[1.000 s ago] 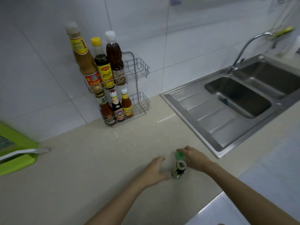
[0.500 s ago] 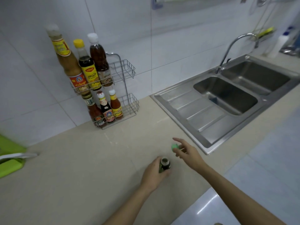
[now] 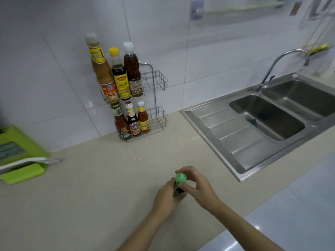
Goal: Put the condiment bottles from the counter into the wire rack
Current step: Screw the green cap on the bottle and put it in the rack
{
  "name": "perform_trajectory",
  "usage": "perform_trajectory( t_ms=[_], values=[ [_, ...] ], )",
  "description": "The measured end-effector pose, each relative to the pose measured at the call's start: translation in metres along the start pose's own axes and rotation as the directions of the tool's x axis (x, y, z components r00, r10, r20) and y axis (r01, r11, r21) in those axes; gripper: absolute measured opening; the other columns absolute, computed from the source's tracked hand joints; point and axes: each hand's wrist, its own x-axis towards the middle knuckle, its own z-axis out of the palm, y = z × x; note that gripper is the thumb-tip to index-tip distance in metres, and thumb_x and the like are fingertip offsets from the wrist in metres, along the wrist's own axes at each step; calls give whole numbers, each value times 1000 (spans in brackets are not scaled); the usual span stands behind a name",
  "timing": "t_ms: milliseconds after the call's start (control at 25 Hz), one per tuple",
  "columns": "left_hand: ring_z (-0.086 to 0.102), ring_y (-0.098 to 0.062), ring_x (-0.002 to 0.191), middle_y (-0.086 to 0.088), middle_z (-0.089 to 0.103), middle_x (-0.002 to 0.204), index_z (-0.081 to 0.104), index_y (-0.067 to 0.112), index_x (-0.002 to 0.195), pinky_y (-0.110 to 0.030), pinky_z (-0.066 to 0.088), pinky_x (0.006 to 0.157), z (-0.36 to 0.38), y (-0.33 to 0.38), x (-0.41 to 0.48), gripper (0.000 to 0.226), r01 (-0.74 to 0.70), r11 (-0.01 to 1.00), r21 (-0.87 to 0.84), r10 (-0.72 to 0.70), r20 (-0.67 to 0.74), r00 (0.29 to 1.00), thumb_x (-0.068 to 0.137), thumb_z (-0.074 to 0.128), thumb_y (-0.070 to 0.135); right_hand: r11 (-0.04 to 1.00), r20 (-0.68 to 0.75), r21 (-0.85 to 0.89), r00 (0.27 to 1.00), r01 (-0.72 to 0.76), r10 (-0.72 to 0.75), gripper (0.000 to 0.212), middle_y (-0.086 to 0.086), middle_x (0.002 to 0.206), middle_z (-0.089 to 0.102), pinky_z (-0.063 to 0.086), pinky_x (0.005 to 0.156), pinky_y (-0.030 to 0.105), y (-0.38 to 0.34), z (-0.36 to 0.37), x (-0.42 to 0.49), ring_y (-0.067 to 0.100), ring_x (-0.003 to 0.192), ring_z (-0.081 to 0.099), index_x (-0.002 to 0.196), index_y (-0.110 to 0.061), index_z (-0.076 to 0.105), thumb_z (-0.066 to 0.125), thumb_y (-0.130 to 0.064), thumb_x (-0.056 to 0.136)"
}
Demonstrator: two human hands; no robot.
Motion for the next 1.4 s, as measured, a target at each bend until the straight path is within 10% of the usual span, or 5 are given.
perform_trajectory(
  t_ms=[720, 1080, 1400],
  values=[
    [65, -23, 95, 1, 69, 105, 55, 23, 112, -33, 49, 77, -11, -5, -8, 35, 38, 992, 118, -44, 49, 998, 80, 62, 37, 907, 150, -374, 978, 192, -146, 35, -11, 122, 58, 51, 91, 29, 13, 8, -10, 5, 107, 58, 122, -23, 52, 63, -25, 89],
    [64, -26, 97, -2, 69, 107, 52, 19, 114, -36, 49, 77, -16, -2, -17, 37, 63, 987, 146, -70, 49, 996, 82, 60, 37, 794, -30, -603, 992, 80, -123, 31, 1, 98, 51, 48, 57, 32, 7, 29, -13, 18, 75, 54, 95, -13, 50, 71, -32, 81],
    [64, -24, 91, -1, 69, 98, 52, 19, 112, -35, 48, 73, -17, -9, -23, 36, 62, 989, 135, -67, 34, 997, 82, 59, 38, 828, 144, -524, 979, 200, -145, 33, -4, 122, 56, 53, 81, 35, 0, 25, -14, 16, 101, 61, 122, -22, 53, 59, -23, 90]
  ],
)
